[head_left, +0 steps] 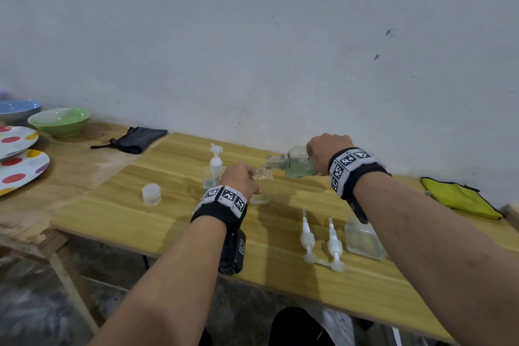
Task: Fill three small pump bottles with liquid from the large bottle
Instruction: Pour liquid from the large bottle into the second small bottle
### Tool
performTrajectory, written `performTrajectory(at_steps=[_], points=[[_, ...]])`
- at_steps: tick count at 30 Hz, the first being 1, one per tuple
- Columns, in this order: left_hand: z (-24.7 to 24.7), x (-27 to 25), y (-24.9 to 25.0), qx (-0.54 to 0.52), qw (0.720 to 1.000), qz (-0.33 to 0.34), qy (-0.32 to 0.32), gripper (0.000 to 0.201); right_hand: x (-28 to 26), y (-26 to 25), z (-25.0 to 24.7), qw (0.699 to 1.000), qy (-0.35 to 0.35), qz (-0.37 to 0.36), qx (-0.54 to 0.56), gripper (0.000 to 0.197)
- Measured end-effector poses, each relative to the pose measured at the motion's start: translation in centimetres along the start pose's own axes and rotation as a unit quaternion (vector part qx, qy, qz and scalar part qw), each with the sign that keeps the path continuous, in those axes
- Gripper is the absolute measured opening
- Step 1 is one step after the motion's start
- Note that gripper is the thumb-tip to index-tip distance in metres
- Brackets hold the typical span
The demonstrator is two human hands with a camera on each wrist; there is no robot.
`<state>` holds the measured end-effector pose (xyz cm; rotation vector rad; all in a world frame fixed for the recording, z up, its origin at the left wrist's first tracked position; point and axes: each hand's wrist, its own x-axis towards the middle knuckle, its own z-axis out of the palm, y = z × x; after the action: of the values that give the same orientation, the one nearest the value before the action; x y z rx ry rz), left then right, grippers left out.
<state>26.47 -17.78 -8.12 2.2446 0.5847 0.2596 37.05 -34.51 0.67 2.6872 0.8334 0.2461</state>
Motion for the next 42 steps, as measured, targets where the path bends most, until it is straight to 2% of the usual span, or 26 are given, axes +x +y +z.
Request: performTrajectory(at_steps=[17,25,42], points=[[0.11,0.06,0.01,-0.001,1.0,0.004,-0.002,0.048,-0.03,-0.12,-0.16,1.0,0.006,0.002,0.004,0.019],[0.13,0.1,0.0,-0.005,1.0,-0.001,0.001,0.052,-0.04,-0.14,-0.46,1.0,-0.004,-0.002,-0.006,0.018],[0.13,0.06,-0.03,0.001,1.0,0.005,0.007,0.04,0.16,-0.11,-0.4,1.0,0.007,-0.007,-0.017,0.021]])
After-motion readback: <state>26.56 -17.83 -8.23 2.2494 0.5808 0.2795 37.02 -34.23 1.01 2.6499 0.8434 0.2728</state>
